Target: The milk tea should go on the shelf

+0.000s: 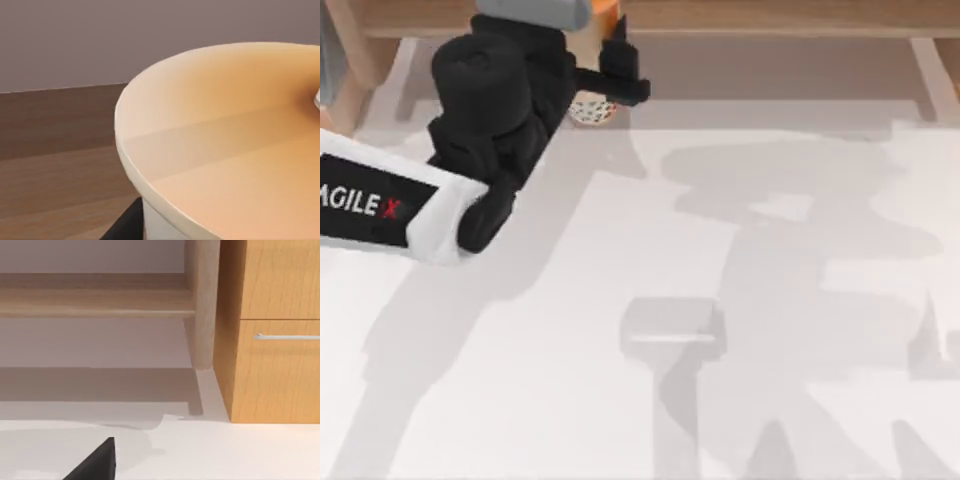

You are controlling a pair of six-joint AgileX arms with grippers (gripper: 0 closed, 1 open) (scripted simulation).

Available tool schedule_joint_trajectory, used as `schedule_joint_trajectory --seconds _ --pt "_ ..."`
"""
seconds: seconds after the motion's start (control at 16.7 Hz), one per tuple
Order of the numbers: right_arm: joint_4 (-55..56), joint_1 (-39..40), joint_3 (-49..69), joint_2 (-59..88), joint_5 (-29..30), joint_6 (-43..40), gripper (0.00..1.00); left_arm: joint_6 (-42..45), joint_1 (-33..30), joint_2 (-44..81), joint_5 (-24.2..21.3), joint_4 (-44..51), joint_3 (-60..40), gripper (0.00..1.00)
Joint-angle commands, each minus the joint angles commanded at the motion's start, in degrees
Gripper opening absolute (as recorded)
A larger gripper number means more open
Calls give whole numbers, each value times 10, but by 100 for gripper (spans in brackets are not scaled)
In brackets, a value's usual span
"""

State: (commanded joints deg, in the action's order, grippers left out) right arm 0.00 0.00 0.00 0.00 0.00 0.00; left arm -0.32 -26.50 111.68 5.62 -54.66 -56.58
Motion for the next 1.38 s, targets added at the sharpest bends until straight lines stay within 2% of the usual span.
schedule_joint_trajectory --seconds 0.24,0.42,0.54,0.78,1.14,1.38 --pt "0 0 0 0 0 0 100 -3 -96 24 140 129 -162 0" --pt "0 0 0 0 0 0 100 0 -115 51 220 215 -279 0" --pt "0 0 0 0 0 0 100 3 -112 70 257 260 -342 0" --pt "0 0 0 0 0 0 100 7 -107 89 291 309 -407 0" --pt "0 0 0 0 0 0 100 9 -110 86 292 310 -406 0" --pt "0 0 0 0 0 0 100 37 -119 75 319 344 -383 0"
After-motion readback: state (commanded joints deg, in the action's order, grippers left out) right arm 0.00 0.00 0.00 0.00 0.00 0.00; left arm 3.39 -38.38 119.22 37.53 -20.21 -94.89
